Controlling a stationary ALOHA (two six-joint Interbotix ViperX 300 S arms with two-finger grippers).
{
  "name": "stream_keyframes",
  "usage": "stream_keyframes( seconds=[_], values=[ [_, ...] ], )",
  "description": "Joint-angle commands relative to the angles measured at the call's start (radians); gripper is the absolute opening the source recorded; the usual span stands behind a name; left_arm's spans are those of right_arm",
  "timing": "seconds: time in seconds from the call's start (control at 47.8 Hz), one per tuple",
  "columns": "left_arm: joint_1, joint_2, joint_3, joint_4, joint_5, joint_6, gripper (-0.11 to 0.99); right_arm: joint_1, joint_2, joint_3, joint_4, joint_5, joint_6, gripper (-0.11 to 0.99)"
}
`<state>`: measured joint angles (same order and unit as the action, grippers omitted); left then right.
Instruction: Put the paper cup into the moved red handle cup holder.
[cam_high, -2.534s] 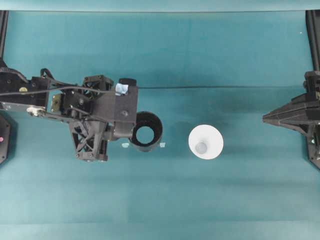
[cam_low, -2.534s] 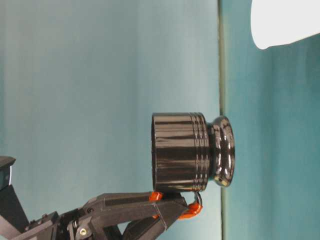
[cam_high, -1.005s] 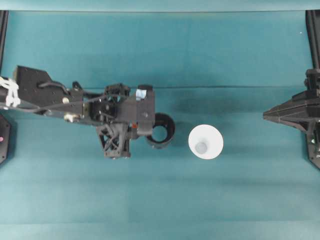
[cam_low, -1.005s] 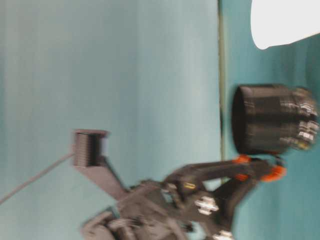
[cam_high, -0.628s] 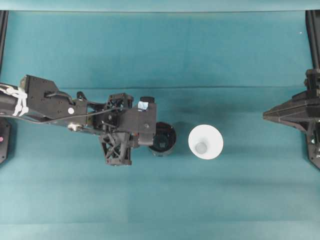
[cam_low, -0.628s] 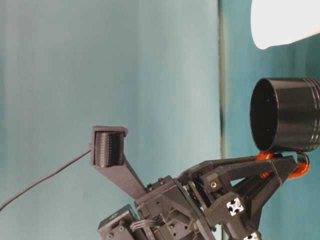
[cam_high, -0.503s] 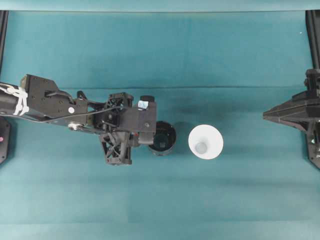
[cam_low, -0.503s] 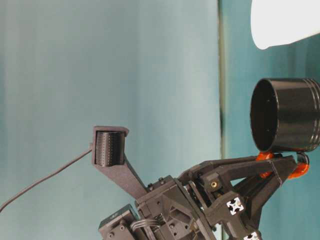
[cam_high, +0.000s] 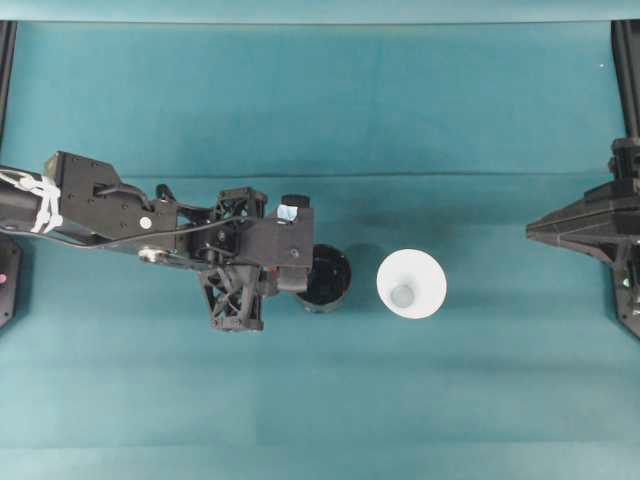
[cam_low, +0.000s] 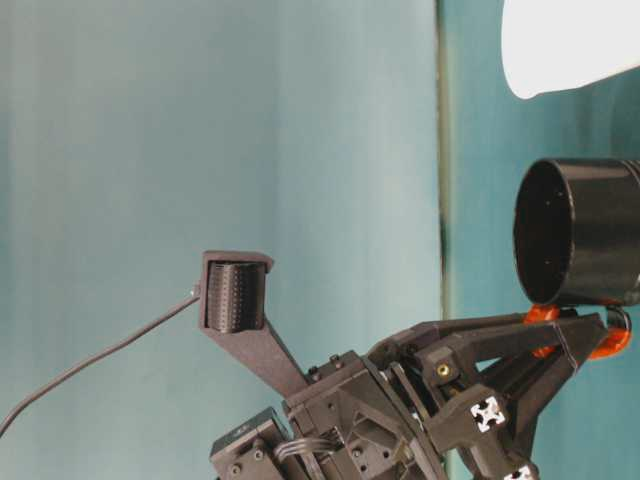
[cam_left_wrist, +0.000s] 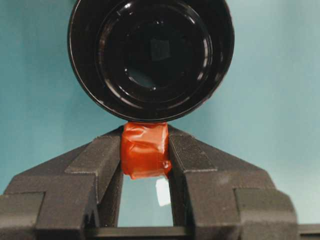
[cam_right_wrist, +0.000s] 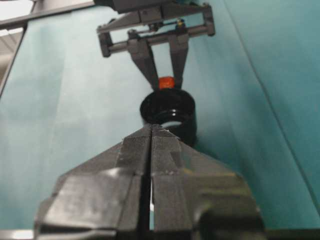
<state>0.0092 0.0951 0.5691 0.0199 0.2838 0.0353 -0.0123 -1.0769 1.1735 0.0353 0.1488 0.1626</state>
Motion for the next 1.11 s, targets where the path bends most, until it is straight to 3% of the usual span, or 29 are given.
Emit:
stream_keyframes(
  seconds=[0.0,0.251,0.398,0.482,0.607,0.838,1.089],
  values=[
    [0.0,-0.008,-0.009,0.003,-0.012,0.002,0.28,-0.003,0.006,-0.009,0.0,-0.003,0.008,-0.1],
    [0.0,-0.008,-0.011,0.003,-0.021,-0.003,0.32,-0.003,0.006,-0.008,0.0,-0.003,0.008,-0.1],
    [0.0,-0.006,-0.009,0.003,-0.021,0.005,0.76,-0.003,0.006,-0.009,0.0,-0.003,0.008,-0.1],
    [0.0,-0.006,-0.008,0.003,-0.021,0.005,0.92,-0.003,0.005,-0.009,0.0,-0.005,0.008,-0.1],
    [0.0,-0.006,-0.009,0.002,-0.023,0.006,0.85,-0.003,0.006,-0.009,0.0,-0.005,0.008,-0.1],
    [0.0,-0.018,-0.014,0.003,-0.005,0.011,0.87,-0.002,0.006,-0.011,0.0,0.009,0.011,-0.1],
    [0.0,-0.209,0.008,0.003,0.11,0.012,0.87,-0.003,-0.002,-0.012,0.0,0.089,0.023,-0.1]
  ],
)
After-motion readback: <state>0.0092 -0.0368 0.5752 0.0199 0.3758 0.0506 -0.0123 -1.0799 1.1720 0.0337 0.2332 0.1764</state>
